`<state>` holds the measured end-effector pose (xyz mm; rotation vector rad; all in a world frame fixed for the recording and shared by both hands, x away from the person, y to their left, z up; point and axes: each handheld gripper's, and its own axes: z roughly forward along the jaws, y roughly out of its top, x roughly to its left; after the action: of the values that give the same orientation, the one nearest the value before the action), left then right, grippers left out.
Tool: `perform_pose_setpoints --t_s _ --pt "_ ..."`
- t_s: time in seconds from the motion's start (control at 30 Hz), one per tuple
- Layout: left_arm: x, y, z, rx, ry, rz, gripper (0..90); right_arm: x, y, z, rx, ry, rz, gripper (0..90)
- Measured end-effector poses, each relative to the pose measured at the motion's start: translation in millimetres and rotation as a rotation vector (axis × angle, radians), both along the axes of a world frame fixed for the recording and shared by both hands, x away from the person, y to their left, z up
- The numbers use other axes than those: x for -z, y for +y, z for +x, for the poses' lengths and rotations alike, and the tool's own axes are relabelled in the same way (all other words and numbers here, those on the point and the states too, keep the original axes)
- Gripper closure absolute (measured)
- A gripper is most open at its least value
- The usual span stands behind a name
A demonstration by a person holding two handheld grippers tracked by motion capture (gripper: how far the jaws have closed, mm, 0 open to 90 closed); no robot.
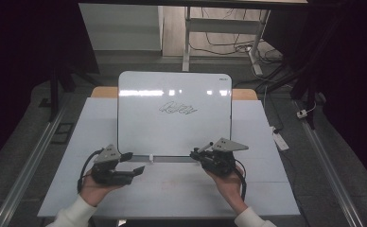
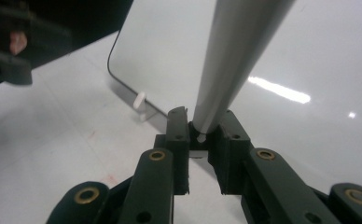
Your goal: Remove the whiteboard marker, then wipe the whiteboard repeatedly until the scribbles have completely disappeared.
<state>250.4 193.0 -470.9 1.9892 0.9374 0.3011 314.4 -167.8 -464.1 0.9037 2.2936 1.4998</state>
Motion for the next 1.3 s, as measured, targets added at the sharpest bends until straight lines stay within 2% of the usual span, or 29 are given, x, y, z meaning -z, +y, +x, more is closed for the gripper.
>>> perform_pose_setpoints --t_s 0.03,0.07,0.13,0.27,0.43,0.63,0.9,0.93,0.97,1.03,1.07,1.17,1.3 --pt "3.7 6.9 -3.5 -0.013 0.008 0.0 30.3 0.0 0.0 0.0 0.0 0.0 0.0 77.0" --pt "7.3 13.3 -6.5 -0.025 0.016 -0.003 29.1 -2.6 -3.5 -0.2 0.01 -0.023 0.005 77.1" --pt "13.9 24.4 -12.9 -0.054 0.022 -0.005 28.5 -4.3 -6.3 0.0 0.019 -0.038 0.011 77.0" --pt "26.3 37.3 -21.2 -0.074 0.037 -0.009 27.0 -5.7 -9.7 0.9 0.015 -0.058 0.018 77.0" --pt "31.7 42.8 -22.7 -0.087 0.04 0.016 25.7 -6.4 -10.2 0.7 0.022 -0.08 0.02 77.0" --pt "37.2 45.4 -21.1 -0.094 0.045 0.023 24.9 -6.6 -11.0 0.5 0.03 -0.092 0.017 77.0" --pt "39.7 46.2 -20.1 -0.093 0.043 0.026 23.8 -10.8 -11.5 3.1 0.053 -0.153 0.013 77.0" --pt "39.9 46.5 -19.8 -0.093 0.043 0.026 23.6 -16.2 -9.8 9.6 0.068 -0.181 0.009 77.0" --pt "40.1 46.8 -19.4 -0.092 0.043 0.026 23.6 -16.2 -9.8 9.6 0.068 -0.181 0.009 77.0" --pt "41.2 46.6 -18.7 -0.092 0.045 0.024 23.6 -26.0 -4.4 30.5 0.108 -0.216 0.007 77.0" --pt "41.9 46.3 -18.3 -0.092 0.047 0.022 23.6 -26.0 -4.4 30.5 0.108 -0.216 0.007 77.0" --pt "44.2 45.2 -17.6 -0.084 0.049 0.028 23.6 -35.0 2.3 60.6 0.162 -0.245 -0.003 77.1" --pt "46.7 45.4 -16.4 -0.085 0.051 0.036 23.6 -41.3 8.4 92.5 0.219 -0.25 -0.005 77.0"
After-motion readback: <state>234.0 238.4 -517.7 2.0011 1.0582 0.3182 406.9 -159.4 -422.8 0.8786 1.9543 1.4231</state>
